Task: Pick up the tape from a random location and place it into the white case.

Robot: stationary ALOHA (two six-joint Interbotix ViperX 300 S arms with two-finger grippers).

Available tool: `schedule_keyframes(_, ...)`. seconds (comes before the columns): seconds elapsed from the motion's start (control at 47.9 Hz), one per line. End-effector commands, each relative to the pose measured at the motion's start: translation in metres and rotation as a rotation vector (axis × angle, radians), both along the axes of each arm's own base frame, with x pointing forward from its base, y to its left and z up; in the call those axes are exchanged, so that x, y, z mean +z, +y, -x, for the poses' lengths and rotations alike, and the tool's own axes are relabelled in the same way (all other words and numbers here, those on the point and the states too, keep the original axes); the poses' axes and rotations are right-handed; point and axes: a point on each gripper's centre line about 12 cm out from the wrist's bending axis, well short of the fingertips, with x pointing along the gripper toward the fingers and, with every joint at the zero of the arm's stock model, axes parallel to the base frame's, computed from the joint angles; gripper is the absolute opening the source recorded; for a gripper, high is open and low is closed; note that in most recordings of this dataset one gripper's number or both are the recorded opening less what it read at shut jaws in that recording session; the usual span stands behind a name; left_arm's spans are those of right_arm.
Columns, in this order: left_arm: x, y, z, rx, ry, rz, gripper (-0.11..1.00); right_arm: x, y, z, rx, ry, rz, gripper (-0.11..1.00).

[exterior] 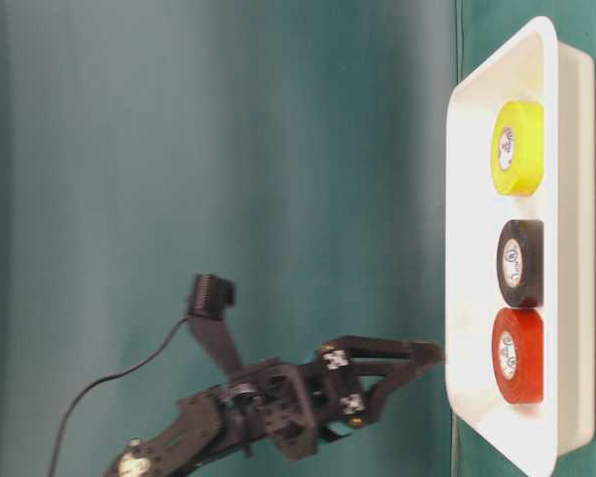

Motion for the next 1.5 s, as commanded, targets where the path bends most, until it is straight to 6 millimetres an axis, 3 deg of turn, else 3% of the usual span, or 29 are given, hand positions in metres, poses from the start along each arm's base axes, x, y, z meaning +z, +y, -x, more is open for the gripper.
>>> schedule_keyframes(0.0,0.024,0.000,-0.002,-0.005,-0.054,-0.030,0.94,0.009,0.000,-0.004,0.003,-0.026,0.004,0.88)
schedule_keyframes(0.313,0.022,-0.010,-0.002,-0.029,-0.050,-0.027,0.94,0.009,0.000,-0.004,0.002,-0.026,0.003,0.88)
schedule_keyframes(0.919,0.032,-0.122,-0.032,-0.322,-0.089,-0.026,0.94,0.010,0.000,-0.005,0.001,-0.028,0.002,0.88)
schedule_keyframes(1.482,0.043,-0.131,-0.014,-0.341,-0.172,-0.050,0.94,0.015,0.000,-0.004,-0.002,-0.036,0.002,0.88)
